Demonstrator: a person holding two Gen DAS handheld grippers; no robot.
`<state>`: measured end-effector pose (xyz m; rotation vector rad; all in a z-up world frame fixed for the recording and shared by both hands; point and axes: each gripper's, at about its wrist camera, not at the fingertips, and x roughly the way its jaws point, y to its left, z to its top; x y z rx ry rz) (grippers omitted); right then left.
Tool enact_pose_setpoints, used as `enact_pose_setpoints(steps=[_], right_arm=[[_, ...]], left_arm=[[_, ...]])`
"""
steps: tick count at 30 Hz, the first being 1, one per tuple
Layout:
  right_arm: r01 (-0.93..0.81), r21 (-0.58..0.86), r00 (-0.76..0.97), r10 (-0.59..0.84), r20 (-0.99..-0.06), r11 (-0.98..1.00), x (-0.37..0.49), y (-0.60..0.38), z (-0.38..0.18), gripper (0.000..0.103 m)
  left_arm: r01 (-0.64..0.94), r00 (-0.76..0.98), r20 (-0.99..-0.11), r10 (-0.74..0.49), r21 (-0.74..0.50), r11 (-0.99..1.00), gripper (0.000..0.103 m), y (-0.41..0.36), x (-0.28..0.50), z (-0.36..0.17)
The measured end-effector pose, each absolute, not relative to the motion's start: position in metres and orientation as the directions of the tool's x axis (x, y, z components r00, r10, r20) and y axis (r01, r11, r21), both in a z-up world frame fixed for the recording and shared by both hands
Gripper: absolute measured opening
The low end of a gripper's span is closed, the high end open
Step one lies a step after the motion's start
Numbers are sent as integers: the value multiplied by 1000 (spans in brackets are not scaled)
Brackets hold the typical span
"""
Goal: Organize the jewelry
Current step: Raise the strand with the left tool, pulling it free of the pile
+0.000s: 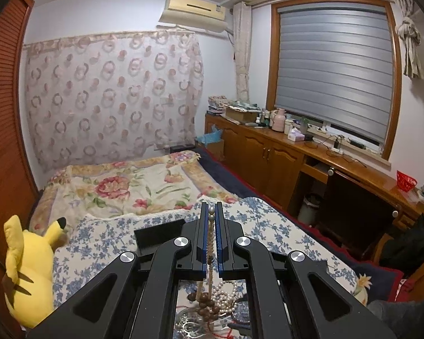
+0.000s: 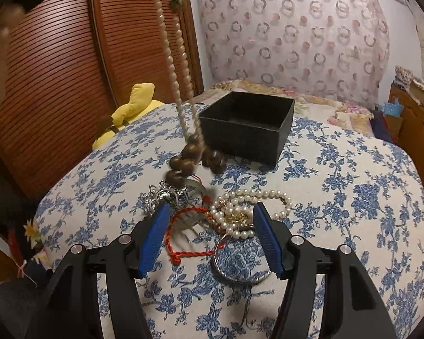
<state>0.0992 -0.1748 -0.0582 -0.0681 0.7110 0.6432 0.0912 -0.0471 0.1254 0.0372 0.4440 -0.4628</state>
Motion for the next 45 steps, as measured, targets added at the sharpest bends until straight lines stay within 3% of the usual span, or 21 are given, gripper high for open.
enact_pose_setpoints(steps=[10, 28, 45], right_arm=[[-591, 202, 542, 570, -618, 781, 105, -156, -53, 52], [-573, 260, 520, 590, -617, 777, 88, -148, -56, 52], [-470, 412, 542, 624, -564, 781, 109, -166, -56, 52]], left_arm=[[451, 783, -439, -440, -86, 888, 4, -48, 91, 115], [415, 795, -434, -424, -121, 902, 4, -46, 90, 114], [431, 785, -406, -467, -184, 883, 4, -57, 87, 126]])
